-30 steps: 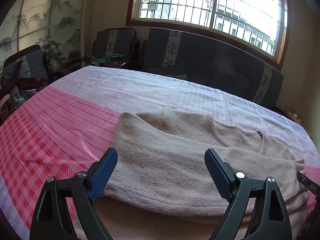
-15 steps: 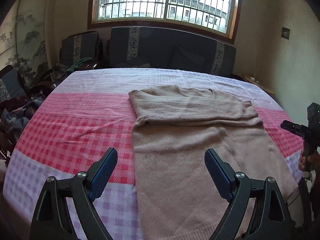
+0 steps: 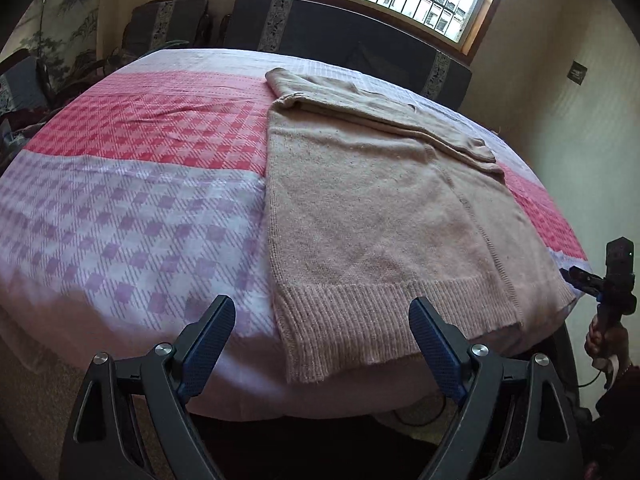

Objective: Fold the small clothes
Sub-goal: 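Move both tools to the ribbed hem and grasp it, then lift the hem with both tools, fold it toward the collar, release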

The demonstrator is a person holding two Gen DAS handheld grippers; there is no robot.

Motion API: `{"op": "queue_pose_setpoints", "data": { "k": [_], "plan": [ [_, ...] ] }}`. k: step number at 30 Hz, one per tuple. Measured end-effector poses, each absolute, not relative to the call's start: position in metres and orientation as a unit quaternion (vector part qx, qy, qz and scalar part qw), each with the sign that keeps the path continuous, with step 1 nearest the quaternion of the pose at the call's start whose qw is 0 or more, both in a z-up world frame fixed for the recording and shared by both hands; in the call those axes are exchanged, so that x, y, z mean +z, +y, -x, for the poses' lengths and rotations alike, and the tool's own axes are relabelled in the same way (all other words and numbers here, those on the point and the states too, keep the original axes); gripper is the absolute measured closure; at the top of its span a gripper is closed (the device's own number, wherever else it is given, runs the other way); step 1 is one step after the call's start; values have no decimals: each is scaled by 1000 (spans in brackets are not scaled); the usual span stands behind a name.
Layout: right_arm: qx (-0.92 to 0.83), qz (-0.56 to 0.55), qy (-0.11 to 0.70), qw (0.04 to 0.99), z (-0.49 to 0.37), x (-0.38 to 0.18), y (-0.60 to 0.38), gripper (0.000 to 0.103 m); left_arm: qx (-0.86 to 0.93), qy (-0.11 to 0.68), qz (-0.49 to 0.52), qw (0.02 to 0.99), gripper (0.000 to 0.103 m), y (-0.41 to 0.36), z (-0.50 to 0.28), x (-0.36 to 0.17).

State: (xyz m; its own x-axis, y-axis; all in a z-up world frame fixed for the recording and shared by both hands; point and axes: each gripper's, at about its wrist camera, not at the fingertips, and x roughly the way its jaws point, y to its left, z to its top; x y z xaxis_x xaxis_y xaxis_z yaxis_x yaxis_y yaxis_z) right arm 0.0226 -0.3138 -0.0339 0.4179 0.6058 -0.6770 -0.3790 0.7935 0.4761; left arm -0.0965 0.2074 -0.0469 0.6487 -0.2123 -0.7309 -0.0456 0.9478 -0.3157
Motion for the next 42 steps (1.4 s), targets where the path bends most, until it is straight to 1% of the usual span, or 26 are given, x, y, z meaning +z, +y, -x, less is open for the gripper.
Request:
{"op": "queue_pose_setpoints", "data": {
  "k": [1, 4, 5, 6, 7, 8, 9, 10, 11, 12, 13, 17, 19, 20, 23, 25, 26, 27, 28, 30, 32, 35, 39, 42],
  "plan": [
    [302, -128, 448, 832, -18, -35, -312, 35, -58, 417, 171, 891, 16, 208, 98, -51],
    [306, -113, 447, 833, -9, -35, -302, 35, -67, 420, 181, 887, 26, 206, 99, -57],
    [306, -111, 449, 832, -8, -34, -300, 35, -73, 425, 183, 884, 32, 205, 98, -58],
    [309, -115, 454, 828, -8, -34, -299, 40, -73, 424, 183, 884, 32, 205, 97, -57],
    [310, -121, 460, 823, -10, -36, -297, 51, -74, 424, 185, 884, 32, 204, 98, -57],
    [307, -126, 466, 821, -9, -38, -296, 57, -75, 424, 186, 883, 32, 204, 99, -57],
    [303, -134, 470, 818, -10, -39, -297, 66, -79, 423, 188, 883, 32, 204, 99, -57],
    [303, -146, 475, 813, -11, -41, -298, 72, -84, 423, 190, 882, 32, 204, 101, -57],
    [306, -157, 480, 807, -12, -44, -299, 75, -86, 423, 191, 881, 32, 204, 102, -57],
    [308, -165, 484, 802, -12, -46, -299, 80, -85, 423, 194, 881, 32, 206, 102, -57],
    [310, -172, 487, 798, -12, -47, -299, 82, -78, 421, 198, 882, 32, 208, 104, -57],
    [319, -187, 486, 792, -12, -51, -301, 85, -58, 415, 211, 883, 32, 219, 107, -58],
    [329, -201, 491, 781, -14, -53, -303, 84, -77, 428, 219, 873, 31, 220, 104, -58],
    [336, -208, 493, 775, -15, -53, -303, 82, -94, 435, 228, 866, 31, 219, 102, -59],
    [346, -216, 495, 767, -14, -55, -300, 82, -113, 451, 225, 856, 31, 211, 99, -61],
    [350, -219, 495, 764, -13, -56, -298, 82, -108, 448, 247, 853, 31, 215, 100, -62],
    [351, -219, 495, 764, -12, -56, -297, 82, -102, 443, 263, 851, 46, 218, 101, -62],
    [350, -219, 494, 765, -12, -56, -296, 82, -97, 438, 276, 850, 68, 222, 101, -62],
    [348, -220, 494, 766, -13, -56, -295, 82, -87, 443, 291, 843, 97, 225, 100, -65],
    [347, -224, 494, 765, -14, -57, -294, 82, -84, 442, 321, 833, 98, 230, 99, -71],
    [345, -228, 497, 763, -15, -57, -293, 83, -88, 443, 322, 832, 98, 229, 98, -71],
    [334, -219, 501, 768, -15, -59, -294, 95, -84, 435, 321, 837, 98, 228, 100, -68],
    [348, -248, 495, 757, -16, -57, -297, 96, -76, 404, 338, 847, 98, 231, 105, -55],
    [365, -287, 475, 747, -20, -47, -304, 96, -82, 363, 340, 864, 98, 233, 106, -27]
  ]
}}
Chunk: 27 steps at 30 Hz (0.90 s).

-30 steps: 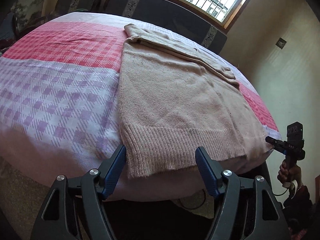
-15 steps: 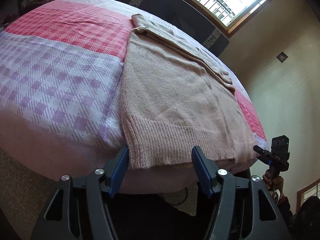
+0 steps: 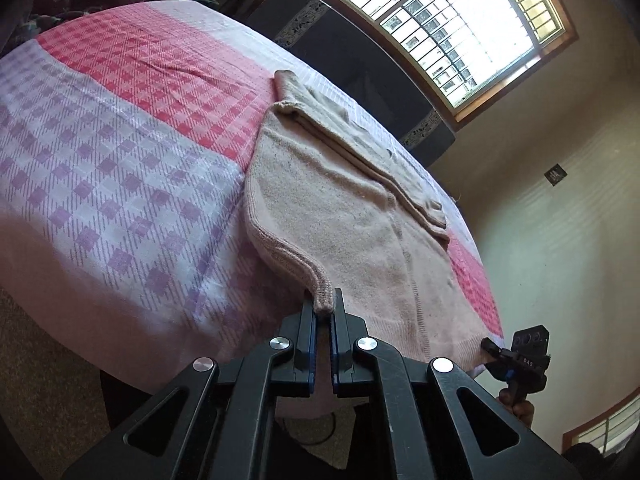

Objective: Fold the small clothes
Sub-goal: 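Lift the hem with both tools, fold it toward the collar, release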

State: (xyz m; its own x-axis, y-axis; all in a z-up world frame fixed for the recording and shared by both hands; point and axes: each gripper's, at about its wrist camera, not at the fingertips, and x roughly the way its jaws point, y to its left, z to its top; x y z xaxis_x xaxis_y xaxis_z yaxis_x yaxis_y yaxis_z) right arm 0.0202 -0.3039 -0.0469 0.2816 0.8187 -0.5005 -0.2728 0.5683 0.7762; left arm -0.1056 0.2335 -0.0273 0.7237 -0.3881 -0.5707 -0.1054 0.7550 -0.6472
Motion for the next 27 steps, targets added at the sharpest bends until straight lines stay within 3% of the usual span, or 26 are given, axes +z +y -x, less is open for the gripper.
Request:
{"op": "queue_pose_setpoints", "data": {
  "k": [17, 27],
  "plan": [
    [377, -317, 407, 769, -136, 46, -299, 96, -48, 261, 319, 910, 98, 261, 3, 73],
    [328, -300, 423, 789, -260, 38, -270, 96, 12, 277, 282, 919, 99, 274, -131, 64]
  ]
}}
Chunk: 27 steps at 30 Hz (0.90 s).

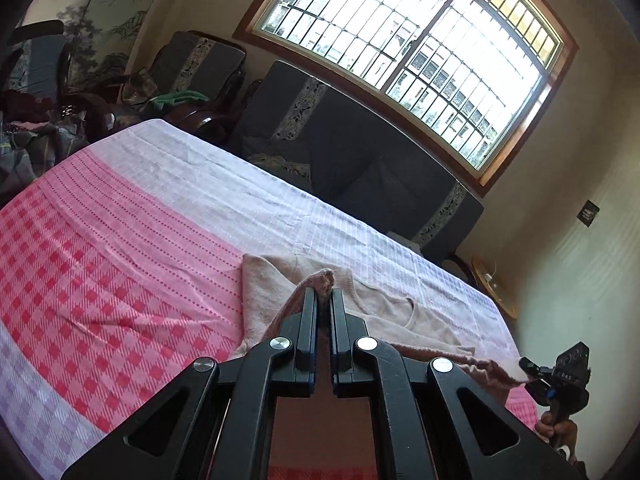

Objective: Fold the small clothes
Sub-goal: 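Lift the hem with both tools, fold it toward the collar, release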

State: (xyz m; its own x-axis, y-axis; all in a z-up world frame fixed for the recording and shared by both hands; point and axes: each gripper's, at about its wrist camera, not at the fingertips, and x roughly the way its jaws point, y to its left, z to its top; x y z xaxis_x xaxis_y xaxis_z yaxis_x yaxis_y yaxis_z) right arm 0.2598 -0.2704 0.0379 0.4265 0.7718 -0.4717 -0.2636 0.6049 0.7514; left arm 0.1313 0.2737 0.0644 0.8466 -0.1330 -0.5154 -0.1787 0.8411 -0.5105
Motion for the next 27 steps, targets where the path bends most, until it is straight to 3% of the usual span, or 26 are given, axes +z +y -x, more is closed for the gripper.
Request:
{"op": "queue_pose_setpoints", "data": {
  "k": [13, 27],
  "plan": [
    [268, -347, 464, 770, -347, -39, -264, 96, 63, 332, 224, 914, 98, 279, -250, 5],
    [256, -363, 459, 770, -365, -57, -262, 92, 80, 342, 255, 901, 96, 314, -261, -21]
  ]
}}
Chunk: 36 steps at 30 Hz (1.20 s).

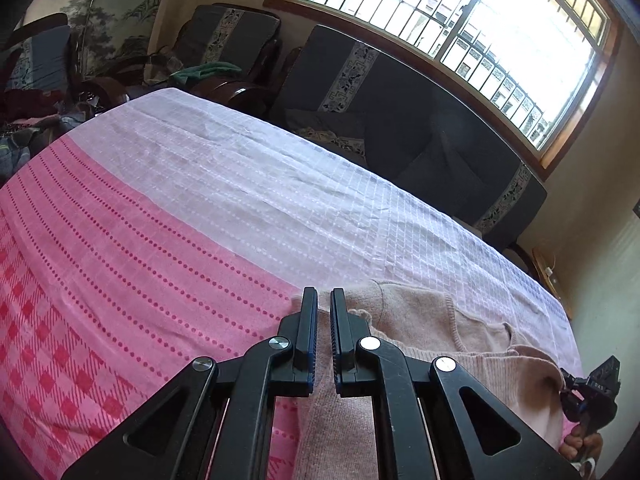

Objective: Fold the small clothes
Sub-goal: 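Lift the hem with both tools, fold it toward the collar, release, then move the left tool to the folded edge of the sweater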

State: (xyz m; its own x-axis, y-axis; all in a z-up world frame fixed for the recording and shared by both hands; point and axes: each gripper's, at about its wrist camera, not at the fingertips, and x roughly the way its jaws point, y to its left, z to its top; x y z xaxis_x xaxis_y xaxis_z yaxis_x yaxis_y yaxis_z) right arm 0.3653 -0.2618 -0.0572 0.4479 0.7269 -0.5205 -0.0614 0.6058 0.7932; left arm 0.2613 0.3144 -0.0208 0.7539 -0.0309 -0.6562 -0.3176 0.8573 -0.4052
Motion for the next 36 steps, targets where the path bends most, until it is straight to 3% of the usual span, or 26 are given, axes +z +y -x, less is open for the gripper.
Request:
{"op": "queue_pose_setpoints", "data": {
  "k": [2, 4, 7, 12, 14, 16, 20, 27, 34, 36],
  "plan": [
    [252, -364, 450, 776, -360, -53, -267, 90, 81, 359, 227, 902, 95, 310, -256, -21],
    [243, -373, 431, 785, -354, -48, -277, 75, 76, 381, 197, 900, 90, 301, -248, -21],
    [247, -396, 398, 790, -344, -43, -297, 70, 58, 400, 164, 900, 89, 286, -235, -22],
    [278, -398, 378, 788, -316, -31, -313, 69, 46, 403, 116, 907, 82, 265, -214, -23],
    [295, -355, 387, 798, -300, -24, -299, 69, 37, 408, 98, 907, 66, 258, -211, -25],
    [307, -299, 395, 813, -284, -19, -282, 69, 45, 405, 78, 910, 59, 254, -209, -25],
    [300, -199, 396, 845, -252, -20, -252, 70, 45, 402, 87, 910, 54, 260, -210, -24],
    [252, -118, 377, 883, -225, -26, -229, 70, 45, 408, 71, 909, 54, 262, -218, -33],
    [270, -137, 376, 876, -221, -27, -232, 68, 60, 410, 50, 909, 53, 258, -221, -43],
    [267, -148, 375, 875, -222, -28, -235, 63, 63, 408, 44, 910, 53, 256, -222, -45]
  ]
}}
